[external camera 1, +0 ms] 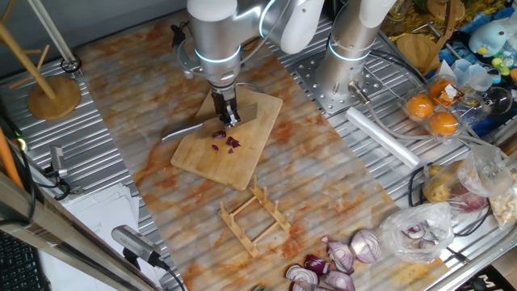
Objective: Chop the onions
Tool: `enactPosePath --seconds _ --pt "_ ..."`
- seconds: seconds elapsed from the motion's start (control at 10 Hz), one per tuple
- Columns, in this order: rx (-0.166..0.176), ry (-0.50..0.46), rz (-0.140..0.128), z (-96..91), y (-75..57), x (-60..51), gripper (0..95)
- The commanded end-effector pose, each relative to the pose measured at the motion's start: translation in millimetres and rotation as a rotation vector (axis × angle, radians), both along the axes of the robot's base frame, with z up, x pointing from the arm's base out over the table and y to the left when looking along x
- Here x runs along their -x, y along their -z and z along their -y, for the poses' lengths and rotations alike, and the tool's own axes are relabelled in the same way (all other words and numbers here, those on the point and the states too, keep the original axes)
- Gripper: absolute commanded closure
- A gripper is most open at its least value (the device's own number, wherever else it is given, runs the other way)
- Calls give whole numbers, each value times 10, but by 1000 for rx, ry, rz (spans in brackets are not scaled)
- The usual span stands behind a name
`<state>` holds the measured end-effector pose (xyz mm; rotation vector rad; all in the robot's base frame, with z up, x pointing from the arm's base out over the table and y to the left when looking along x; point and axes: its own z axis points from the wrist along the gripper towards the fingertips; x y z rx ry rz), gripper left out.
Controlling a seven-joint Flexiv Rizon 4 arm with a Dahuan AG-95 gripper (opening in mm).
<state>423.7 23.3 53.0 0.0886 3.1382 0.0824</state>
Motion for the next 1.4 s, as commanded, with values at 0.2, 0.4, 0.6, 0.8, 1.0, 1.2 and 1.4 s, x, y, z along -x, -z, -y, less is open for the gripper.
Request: enactPosePath --seconds 0.2,0.4,0.6,0.8,1.0,1.2,1.4 --pt "4 -1 2 8 0 1 950" --pt "4 -1 3 8 1 1 950" --pt "4 -1 1 8 9 1 950" --pt "4 -1 1 8 19 -2 950" --pt "5 0 -1 8 -13 -14 950" --pt "3 4 10 7 -17 -15 950" --pt "10 8 22 8 -104 -22 950"
